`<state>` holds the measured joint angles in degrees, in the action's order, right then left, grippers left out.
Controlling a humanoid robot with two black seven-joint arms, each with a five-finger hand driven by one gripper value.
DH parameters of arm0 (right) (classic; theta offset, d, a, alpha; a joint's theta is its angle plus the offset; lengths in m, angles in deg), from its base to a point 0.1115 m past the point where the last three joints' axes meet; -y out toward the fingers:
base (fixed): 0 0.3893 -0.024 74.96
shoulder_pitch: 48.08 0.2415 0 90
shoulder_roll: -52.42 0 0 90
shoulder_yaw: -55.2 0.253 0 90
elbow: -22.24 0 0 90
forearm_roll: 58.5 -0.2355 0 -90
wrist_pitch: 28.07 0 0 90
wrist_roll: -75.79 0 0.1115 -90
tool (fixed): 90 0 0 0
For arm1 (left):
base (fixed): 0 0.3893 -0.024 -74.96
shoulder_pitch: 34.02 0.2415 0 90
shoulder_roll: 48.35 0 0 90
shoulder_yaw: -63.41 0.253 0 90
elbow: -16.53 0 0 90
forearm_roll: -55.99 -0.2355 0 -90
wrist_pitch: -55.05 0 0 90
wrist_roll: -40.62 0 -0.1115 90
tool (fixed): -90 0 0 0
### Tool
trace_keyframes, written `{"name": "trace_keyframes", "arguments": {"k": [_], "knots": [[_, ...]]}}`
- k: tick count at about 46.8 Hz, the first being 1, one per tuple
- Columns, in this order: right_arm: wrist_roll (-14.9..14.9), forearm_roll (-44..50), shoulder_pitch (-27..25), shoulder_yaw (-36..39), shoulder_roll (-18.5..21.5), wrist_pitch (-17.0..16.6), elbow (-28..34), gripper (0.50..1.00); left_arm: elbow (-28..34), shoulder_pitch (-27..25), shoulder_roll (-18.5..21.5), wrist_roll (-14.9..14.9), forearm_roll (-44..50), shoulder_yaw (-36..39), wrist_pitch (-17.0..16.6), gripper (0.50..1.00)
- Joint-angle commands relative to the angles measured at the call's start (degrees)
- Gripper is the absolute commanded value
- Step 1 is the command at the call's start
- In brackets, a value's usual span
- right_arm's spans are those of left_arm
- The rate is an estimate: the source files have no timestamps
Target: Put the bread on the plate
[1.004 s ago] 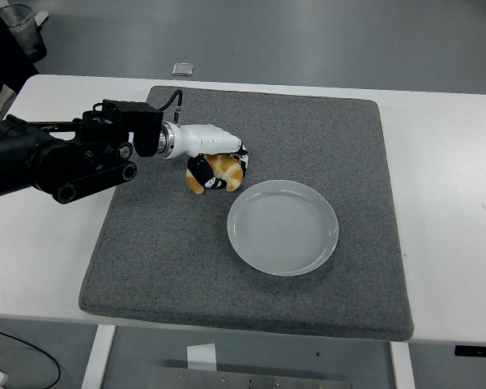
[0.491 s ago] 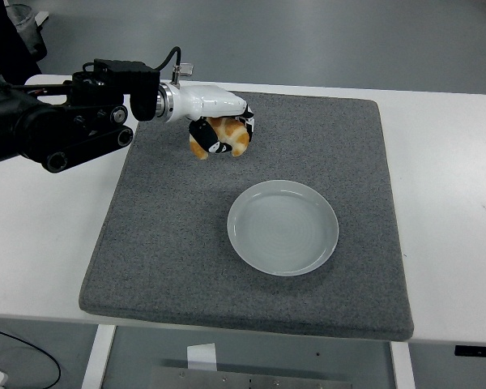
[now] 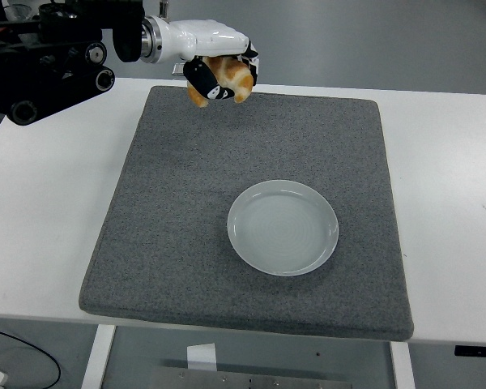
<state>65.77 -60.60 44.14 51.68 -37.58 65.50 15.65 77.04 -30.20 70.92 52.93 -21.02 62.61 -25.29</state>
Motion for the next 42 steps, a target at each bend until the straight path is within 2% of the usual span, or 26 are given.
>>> {"name": "trace_keyframes", "arguments": {"k": [1, 29, 42], "knots": [[0.00, 0.00, -0.03, 0.00, 0.00, 0.03, 0.00, 0.932, 0.57, -1.52, 0.44, 0.00, 0.54, 0.01, 0.45, 0.500], [0.00, 0.00, -0.03, 0.00, 0.00, 0.03, 0.00, 0.932, 7.95, -5.13, -0.43, 1.05, 4.06, -1.04, 0.98, 0.500], [0.00, 0.00, -0.03, 0.00, 0.00, 0.03, 0.08, 0.932, 8.13, -4.96, -5.09, 2.28, 5.29, -1.04, 1.33, 0.500]]}}
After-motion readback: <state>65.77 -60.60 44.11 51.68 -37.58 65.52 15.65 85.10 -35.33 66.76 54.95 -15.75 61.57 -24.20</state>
